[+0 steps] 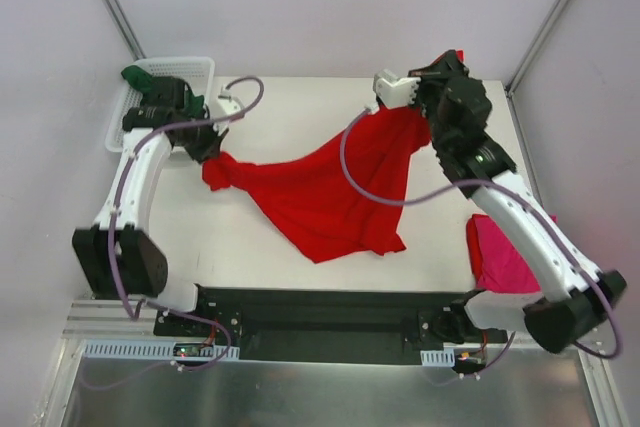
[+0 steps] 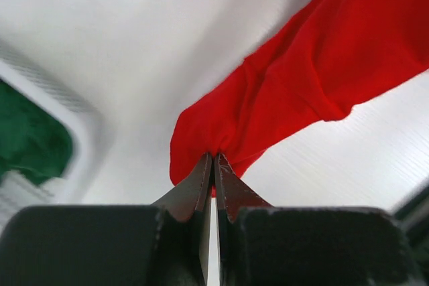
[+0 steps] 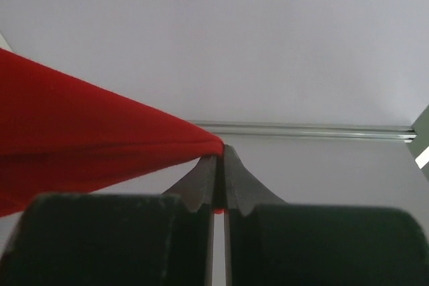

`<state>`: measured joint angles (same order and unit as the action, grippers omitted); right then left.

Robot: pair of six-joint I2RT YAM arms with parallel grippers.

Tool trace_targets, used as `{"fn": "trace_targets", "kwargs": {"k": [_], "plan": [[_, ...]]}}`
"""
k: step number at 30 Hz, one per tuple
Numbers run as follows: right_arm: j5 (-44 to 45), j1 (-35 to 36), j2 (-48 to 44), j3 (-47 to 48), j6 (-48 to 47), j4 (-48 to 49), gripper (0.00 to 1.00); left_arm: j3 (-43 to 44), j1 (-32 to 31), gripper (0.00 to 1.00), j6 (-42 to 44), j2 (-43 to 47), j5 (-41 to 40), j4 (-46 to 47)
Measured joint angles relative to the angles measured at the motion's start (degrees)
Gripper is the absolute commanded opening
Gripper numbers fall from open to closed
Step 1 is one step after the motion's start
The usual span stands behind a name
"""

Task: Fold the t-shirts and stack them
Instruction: Flatten out the tshirt

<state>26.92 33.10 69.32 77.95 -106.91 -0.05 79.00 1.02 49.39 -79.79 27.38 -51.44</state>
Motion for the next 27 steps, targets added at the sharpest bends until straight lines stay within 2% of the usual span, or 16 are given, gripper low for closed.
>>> {"fn": "trace_targets", "kwargs": {"k": [2,4,5,6,7,9,11,14,16,20,22,25,27], "plan": [[-1.49,-4.13,6.21,0.83,-0.09,4.17,0.01,7.32,-0.33,0.0,-0.63,-7.76,-2.38,4.02],[-1.92,-7.45,15.19,6.82,-0.35,7.34,0.02,16.41,-1.07,0.02,-1.2,-13.97,-4.83,7.26],[-1.95,-8.72,19.8,11.06,-1.03,9.46,0.55,20.52,-1.51,0.24,-1.57,-16.13,-6.08,9.49],[-1.88,-9.77,23.76,14.8,-2.14,12.04,0.85,23.76,-2.08,0.84,-1.88,-17.4,-7.3,11.56],[-1.79,-10.56,26.69,17.7,-3.02,14.73,0.96,25.42,-2.58,0.99,-1.84,-17.62,-8.22,13.27],[-0.81,-11.61,29.4,20.0,-4.83,21.35,0.96,27.06,-3.96,0.99,-2.58,-16.65,-10.29,16.22],[-0.26,-11.91,29.11,18.71,-5.88,28.76,0.96,24.61,-5.27,0.99,-3.21,-13.16,-11.78,18.49],[1.95,-10.8,23.45,10.88,-6.69,37.44,0.96,13.09,-7.04,0.99,-3.72,-3.02,-13.18,19.82],[4.04,-9.05,18.36,6.08,-7.08,37.77,0.96,4.5,-8.31,0.99,-3.76,4.37,-13.55,19.78],[9.11,-2.6,7.89,0.98,-7.3,32.59,0.96,-10.62,-11.98,0.99,-4.37,16.79,-13.03,17.4],[12.02,1.57,3.91,0.98,-4.74,27.41,0.96,-13.97,-13.66,0.99,-5.49,19.43,-11.93,15.72],[14.84,6.08,0.46,1.38,2.75,19.12,0.96,-15.56,-14.58,0.99,-7.26,19.56,-8.85,14.71],[14.51,7.72,-0.17,2.54,10.21,9.42,0.96,-15.02,-14.53,0.99,-8.79,16.59,-7.04,14.69]]}}
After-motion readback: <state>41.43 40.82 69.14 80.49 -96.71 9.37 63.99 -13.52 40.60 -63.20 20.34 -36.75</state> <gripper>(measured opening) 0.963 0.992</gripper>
